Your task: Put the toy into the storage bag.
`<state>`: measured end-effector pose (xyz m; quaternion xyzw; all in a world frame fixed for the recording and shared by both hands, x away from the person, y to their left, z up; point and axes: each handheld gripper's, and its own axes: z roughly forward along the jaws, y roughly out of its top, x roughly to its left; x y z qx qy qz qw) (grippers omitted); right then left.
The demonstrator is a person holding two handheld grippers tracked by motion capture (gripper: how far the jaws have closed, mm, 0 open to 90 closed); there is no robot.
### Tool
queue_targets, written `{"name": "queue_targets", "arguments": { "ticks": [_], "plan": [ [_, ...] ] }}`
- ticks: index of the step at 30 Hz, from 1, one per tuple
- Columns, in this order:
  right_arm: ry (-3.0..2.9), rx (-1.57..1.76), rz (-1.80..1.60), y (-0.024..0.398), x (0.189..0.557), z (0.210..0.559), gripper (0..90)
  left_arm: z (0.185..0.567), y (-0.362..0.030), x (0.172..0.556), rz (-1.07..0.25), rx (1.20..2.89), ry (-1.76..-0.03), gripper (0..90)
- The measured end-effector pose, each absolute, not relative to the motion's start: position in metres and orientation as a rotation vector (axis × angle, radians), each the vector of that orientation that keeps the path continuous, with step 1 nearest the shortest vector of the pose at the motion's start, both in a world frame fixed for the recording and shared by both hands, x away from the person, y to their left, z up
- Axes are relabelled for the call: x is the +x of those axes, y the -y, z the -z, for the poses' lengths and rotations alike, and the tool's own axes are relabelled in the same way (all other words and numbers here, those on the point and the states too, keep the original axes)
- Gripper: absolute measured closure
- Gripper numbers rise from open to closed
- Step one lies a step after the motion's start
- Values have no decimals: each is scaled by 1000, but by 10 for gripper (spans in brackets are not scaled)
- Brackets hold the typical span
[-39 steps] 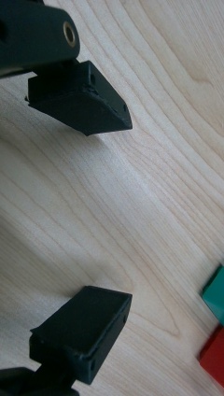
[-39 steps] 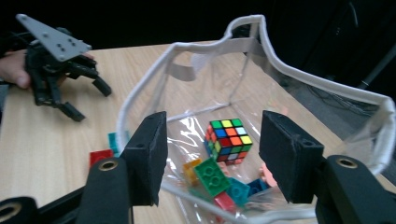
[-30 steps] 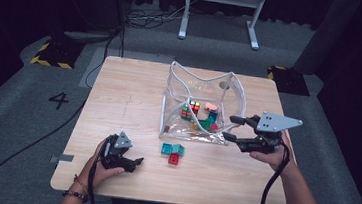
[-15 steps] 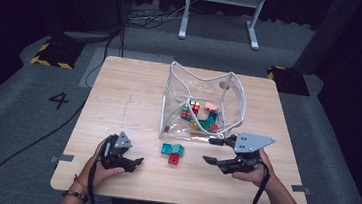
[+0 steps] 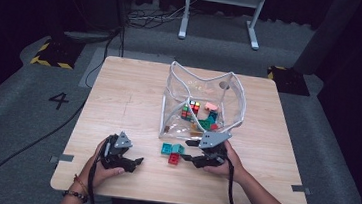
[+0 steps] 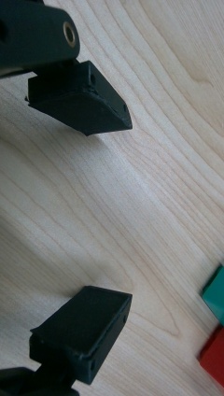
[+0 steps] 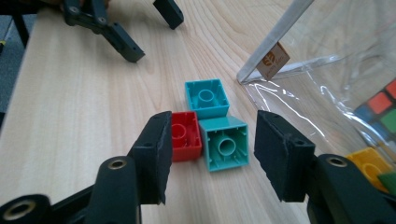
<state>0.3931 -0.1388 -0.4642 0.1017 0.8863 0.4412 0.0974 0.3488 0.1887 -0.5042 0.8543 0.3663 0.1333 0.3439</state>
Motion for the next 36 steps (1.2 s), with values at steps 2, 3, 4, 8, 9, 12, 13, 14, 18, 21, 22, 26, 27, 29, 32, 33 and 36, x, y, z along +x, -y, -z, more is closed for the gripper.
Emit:
{"name": "queue_targets", "arguments": {
  "ticks": [2,3,4,8,9,12,13,14,18,21,22,26,27,29,32,33,36],
  "plan": [
    [-2625,291,-1281,134,398,469,467,504,-189,349,-348,2219,-953,156],
    [-2633,311,-1263,132,399,471,468,504,-189,349,-348,2219,-953,156],
    [-2631,315,-1267,130,400,472,471,504,-189,349,-348,2218,-953,156],
    [-2633,323,-1278,123,406,474,474,504,-189,349,-348,2218,-954,156],
    [-2635,325,-1279,122,407,475,474,504,-189,349,-346,2220,-953,156],
    [-2638,346,-1257,119,410,478,487,504,-189,349,-344,2218,-954,156],
    [-2632,348,-1263,118,411,479,490,504,-189,349,-344,2218,-954,156],
    [-2622,347,-1275,117,412,480,490,504,-189,349,-347,2216,-955,156],
    [-2650,372,-1245,113,414,485,525,504,-189,349,-346,2220,-953,156],
    [-2668,357,-1237,113,416,489,590,504,-189,349,-345,2220,-953,156],
    [-2676,362,-1247,114,416,489,593,504,-189,349,-345,2220,-953,156],
    [-2688,340,-1242,119,413,487,594,504,-189,349,-345,2220,-953,156],
    [-2692,349,-1241,121,411,486,594,504,-189,349,-346,2220,-953,156],
    [-2694,339,-1249,126,408,484,594,504,-189,349,-345,2221,-952,157],
    [-2698,344,-1269,135,402,482,594,504,-189,349,-346,2220,-953,157],
    [-2698,356,-1260,139,400,481,594,504,-189,349,-349,2219,-953,156],
    [-2705,384,-1247,151,396,481,594,504,-189,348,-349,2218,-954,156]
  ]
}}
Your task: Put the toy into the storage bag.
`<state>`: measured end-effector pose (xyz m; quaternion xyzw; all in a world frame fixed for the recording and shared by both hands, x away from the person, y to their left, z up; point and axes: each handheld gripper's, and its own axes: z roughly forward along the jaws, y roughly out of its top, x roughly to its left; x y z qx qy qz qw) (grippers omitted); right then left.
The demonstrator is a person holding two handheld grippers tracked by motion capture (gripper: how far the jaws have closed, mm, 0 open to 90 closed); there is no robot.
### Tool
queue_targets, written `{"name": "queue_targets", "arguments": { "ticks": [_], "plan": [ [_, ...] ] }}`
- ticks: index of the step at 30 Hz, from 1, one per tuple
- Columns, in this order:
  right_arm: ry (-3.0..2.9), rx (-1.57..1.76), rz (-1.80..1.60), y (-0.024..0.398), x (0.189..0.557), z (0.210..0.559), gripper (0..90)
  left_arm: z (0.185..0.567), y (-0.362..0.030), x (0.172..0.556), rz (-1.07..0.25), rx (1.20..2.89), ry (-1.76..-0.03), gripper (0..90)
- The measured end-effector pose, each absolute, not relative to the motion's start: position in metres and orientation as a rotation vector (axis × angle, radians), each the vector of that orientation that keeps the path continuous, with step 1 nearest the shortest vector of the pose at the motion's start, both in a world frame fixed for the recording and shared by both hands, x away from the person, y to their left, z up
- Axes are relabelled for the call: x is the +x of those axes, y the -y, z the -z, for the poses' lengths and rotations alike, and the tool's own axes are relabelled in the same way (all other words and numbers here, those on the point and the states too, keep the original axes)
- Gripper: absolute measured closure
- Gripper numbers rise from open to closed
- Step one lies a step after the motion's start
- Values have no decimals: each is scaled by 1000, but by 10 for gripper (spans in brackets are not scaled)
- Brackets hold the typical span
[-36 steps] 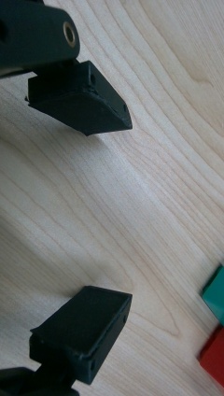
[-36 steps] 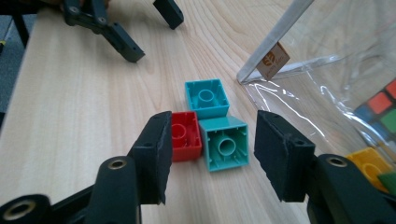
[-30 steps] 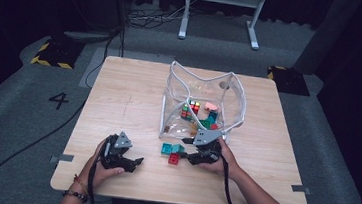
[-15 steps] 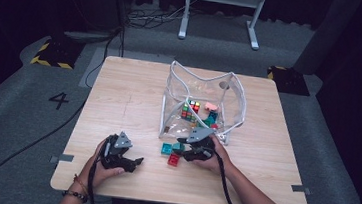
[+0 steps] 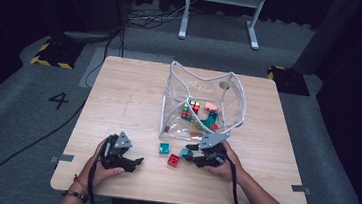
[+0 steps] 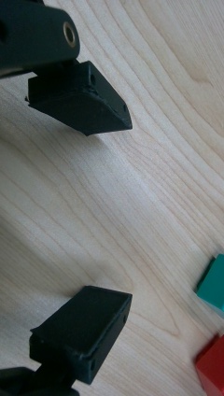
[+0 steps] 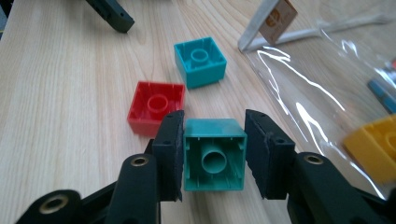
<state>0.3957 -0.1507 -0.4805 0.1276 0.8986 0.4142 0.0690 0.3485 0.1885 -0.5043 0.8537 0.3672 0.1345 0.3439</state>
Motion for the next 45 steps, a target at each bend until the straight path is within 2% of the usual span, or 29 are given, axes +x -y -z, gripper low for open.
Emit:
{"name": "queue_targets", "arguments": {
  "ticks": [13,19,25,28,30,32,45],
  "plan": [
    [-2671,511,-1201,222,390,485,591,504,-189,349,-347,2221,-952,156],
    [-2645,603,-1182,247,391,494,539,504,-189,349,-346,2221,-952,156],
    [-2632,619,-1191,253,391,501,556,504,-189,348,-347,2221,-952,157],
    [-2621,620,-1198,254,394,502,511,504,-189,349,-346,2221,-952,157],
    [-2607,626,-1213,252,396,501,530,504,-189,349,-348,2218,-954,156],
    [-2609,620,-1215,251,396,501,587,504,-189,349,-346,2220,-953,157],
    [-2539,655,-1243,272,397,494,595,504,-189,349,-348,2218,-954,157]
  ]
}}
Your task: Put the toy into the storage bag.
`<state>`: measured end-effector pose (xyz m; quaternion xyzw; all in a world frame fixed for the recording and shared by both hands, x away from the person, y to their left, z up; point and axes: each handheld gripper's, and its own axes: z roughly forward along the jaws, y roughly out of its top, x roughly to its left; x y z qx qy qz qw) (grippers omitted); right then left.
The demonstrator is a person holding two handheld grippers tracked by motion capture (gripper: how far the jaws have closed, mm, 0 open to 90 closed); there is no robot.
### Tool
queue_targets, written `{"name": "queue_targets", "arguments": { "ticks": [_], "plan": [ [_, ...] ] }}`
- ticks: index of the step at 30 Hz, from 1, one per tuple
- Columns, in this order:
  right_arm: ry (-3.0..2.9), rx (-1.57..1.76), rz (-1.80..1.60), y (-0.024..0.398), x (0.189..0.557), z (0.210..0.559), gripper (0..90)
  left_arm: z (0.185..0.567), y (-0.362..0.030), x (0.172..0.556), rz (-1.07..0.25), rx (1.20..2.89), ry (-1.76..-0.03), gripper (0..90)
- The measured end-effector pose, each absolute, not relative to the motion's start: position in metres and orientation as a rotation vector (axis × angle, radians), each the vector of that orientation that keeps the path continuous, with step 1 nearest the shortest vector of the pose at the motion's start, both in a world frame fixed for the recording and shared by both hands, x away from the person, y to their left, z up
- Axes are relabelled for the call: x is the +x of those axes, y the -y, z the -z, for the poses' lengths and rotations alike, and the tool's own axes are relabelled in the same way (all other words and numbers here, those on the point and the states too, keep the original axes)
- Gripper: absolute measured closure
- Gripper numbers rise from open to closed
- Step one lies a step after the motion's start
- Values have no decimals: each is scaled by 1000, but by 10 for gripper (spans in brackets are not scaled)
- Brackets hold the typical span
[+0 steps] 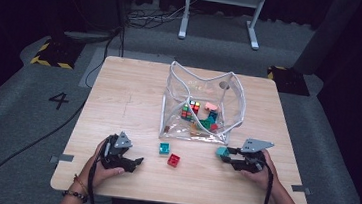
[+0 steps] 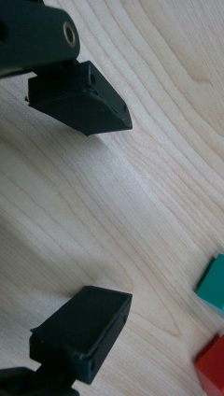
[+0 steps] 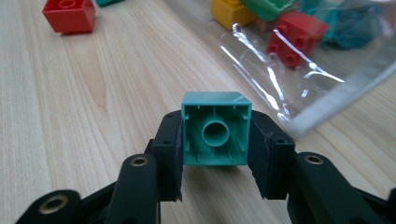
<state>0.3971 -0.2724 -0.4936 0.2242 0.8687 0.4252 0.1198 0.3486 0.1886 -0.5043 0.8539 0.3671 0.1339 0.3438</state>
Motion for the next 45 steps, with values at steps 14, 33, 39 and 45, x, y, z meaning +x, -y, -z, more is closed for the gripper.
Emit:
{"name": "queue_targets", "arguments": {
  "ticks": [14,33,39,45],
  "plan": [
    [-2362,824,-1238,311,407,473,595,504,-189,349,-345,2220,-953,156],
    [-2145,972,-1265,345,470,426,595,504,-189,349,-349,2218,-953,156],
    [-2133,965,-1262,342,486,402,595,504,-189,349,-348,2217,-953,156],
    [-2116,946,-1249,336,497,385,595,504,-189,349,-348,2218,-953,156]
  ]
}}
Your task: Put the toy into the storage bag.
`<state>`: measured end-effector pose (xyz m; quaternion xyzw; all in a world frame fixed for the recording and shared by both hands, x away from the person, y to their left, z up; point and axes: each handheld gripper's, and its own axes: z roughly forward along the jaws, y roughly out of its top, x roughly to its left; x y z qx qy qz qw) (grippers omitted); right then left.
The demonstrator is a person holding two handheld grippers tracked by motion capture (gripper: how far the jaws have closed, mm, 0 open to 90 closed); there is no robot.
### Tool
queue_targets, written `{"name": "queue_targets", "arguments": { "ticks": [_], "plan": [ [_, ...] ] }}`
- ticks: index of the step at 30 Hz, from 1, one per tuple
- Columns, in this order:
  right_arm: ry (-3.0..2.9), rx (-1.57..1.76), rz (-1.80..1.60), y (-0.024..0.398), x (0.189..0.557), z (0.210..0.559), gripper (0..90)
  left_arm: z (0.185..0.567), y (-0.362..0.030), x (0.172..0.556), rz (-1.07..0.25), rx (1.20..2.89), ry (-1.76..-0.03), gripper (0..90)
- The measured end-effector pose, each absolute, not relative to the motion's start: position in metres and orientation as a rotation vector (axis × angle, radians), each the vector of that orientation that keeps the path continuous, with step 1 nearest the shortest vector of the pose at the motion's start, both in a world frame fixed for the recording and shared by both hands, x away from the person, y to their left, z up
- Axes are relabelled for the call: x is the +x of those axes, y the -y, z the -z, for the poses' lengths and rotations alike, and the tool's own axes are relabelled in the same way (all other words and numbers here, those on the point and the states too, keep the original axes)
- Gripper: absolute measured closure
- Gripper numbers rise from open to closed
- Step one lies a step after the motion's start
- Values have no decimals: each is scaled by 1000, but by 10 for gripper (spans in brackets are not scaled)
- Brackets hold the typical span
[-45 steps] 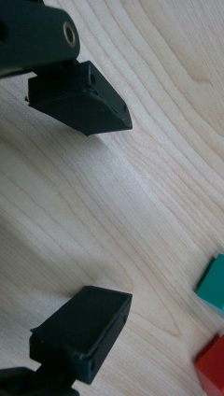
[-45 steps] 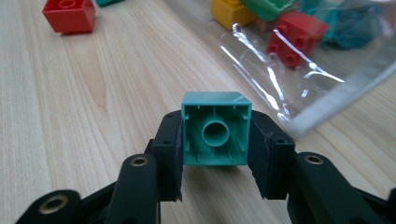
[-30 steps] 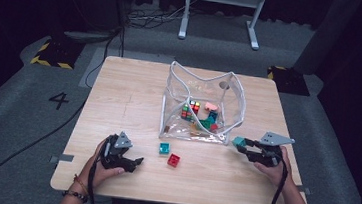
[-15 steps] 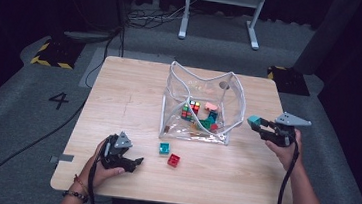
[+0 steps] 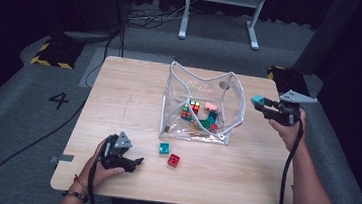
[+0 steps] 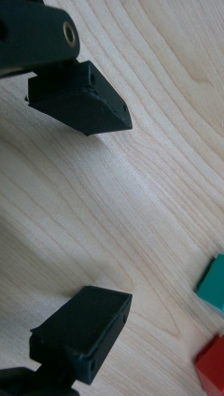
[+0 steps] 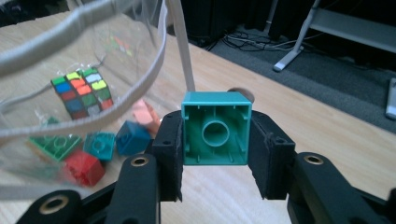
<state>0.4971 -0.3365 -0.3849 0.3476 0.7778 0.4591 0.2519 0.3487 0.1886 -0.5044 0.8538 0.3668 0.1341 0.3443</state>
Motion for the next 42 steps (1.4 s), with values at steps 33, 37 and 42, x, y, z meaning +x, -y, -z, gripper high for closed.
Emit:
{"name": "queue_targets", "arguments": {
  "ticks": [33,37,42],
  "plan": [
    [-2285,496,-1362,235,471,308,595,504,-189,349,-348,2218,-953,156],
    [-2349,440,-1298,220,473,314,595,504,-189,349,-348,2218,-953,156],
    [-2401,402,-1238,208,477,318,595,504,-189,349,-348,2218,-953,156]
  ]
}}
